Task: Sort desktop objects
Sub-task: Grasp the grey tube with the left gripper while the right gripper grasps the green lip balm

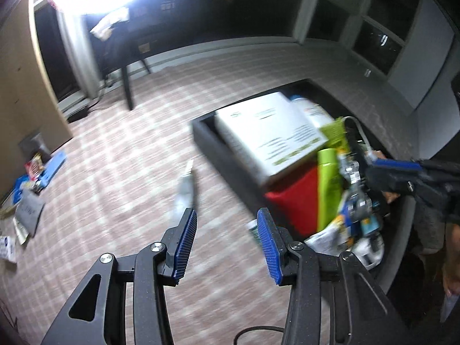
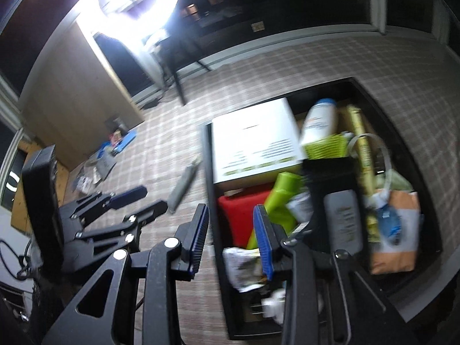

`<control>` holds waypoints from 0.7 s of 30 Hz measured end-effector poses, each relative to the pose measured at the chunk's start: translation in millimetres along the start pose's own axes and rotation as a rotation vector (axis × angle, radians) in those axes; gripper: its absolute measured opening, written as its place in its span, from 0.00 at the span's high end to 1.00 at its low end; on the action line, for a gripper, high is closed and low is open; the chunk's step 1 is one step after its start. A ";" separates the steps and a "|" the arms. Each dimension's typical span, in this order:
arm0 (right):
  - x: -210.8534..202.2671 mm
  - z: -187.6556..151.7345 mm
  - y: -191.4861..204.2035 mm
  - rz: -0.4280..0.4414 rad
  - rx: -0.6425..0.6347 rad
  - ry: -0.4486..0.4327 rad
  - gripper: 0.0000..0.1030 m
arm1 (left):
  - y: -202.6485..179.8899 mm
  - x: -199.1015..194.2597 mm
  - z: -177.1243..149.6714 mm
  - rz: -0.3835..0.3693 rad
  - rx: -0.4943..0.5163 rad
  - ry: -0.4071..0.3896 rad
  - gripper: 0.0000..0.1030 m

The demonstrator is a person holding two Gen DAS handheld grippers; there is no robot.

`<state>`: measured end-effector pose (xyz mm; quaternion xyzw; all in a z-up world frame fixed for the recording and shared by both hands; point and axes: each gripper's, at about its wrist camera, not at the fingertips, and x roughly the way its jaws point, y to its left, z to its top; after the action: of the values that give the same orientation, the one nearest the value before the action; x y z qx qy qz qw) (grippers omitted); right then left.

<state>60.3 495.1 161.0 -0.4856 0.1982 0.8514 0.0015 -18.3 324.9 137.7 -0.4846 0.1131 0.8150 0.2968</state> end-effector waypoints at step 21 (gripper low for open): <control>89.0 -96.1 52.9 -0.223 0.128 0.042 0.69 | 50.9 61.4 -16.6 -0.101 0.135 0.128 0.60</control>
<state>82.5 396.9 61.9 -0.5213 0.1968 0.8212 0.1231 -58.3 299.4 71.4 -0.5196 0.1616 0.7570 0.3618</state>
